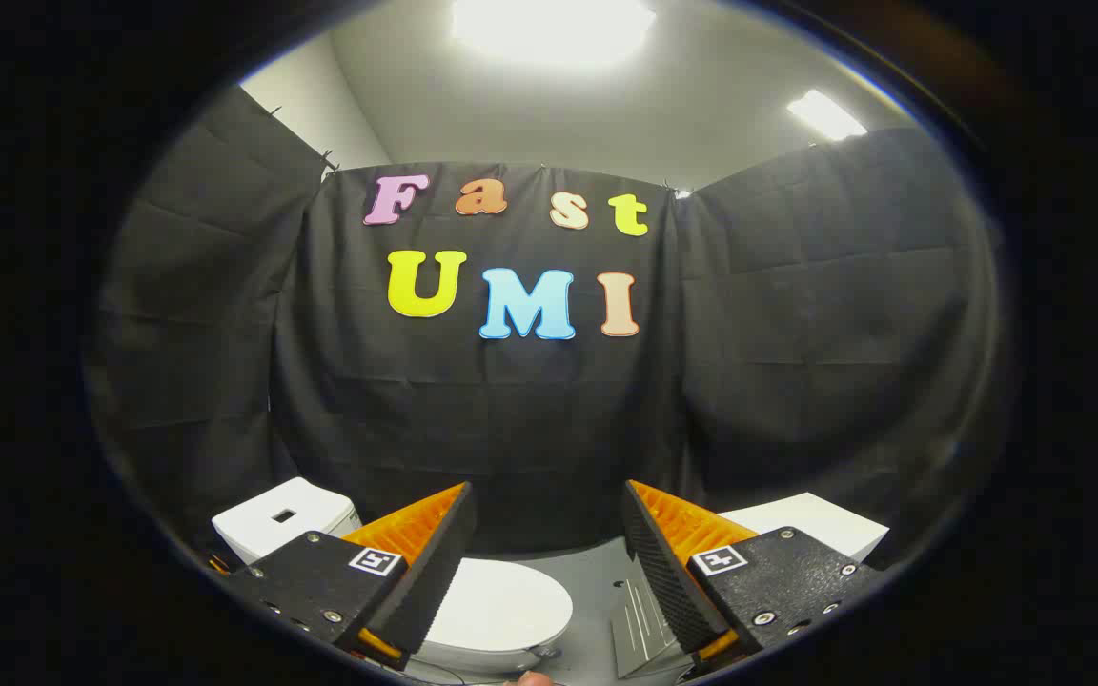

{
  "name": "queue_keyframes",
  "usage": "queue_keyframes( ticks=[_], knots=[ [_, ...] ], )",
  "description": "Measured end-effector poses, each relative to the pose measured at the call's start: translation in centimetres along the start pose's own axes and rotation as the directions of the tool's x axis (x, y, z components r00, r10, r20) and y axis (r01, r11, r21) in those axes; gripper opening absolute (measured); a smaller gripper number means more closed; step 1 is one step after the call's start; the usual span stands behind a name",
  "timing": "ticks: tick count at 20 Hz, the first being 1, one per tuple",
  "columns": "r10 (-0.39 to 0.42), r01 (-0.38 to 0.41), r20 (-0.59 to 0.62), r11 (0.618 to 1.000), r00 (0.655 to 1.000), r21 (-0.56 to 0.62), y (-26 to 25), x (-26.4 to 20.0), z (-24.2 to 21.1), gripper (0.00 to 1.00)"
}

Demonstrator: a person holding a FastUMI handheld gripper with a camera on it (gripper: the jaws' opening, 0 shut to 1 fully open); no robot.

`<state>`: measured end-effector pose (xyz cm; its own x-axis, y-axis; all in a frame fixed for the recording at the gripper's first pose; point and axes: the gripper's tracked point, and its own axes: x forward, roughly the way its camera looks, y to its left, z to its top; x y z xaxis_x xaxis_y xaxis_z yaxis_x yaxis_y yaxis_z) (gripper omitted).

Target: Open the toilet lid.

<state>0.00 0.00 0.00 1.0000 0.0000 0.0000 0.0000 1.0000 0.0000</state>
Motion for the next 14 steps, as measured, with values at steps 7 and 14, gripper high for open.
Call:
queue_keyframes(
  ticks=[7,14],
  knots=[
    [-0.004,0.004,-0.017,1.0,1.0,-0.016,0.13,0.43,-0.75,0.95],
    [-0.006,0.006,-0.012,0.999,1.0,-0.04,0.27,0.69,-0.99,0.95]
  ],
)
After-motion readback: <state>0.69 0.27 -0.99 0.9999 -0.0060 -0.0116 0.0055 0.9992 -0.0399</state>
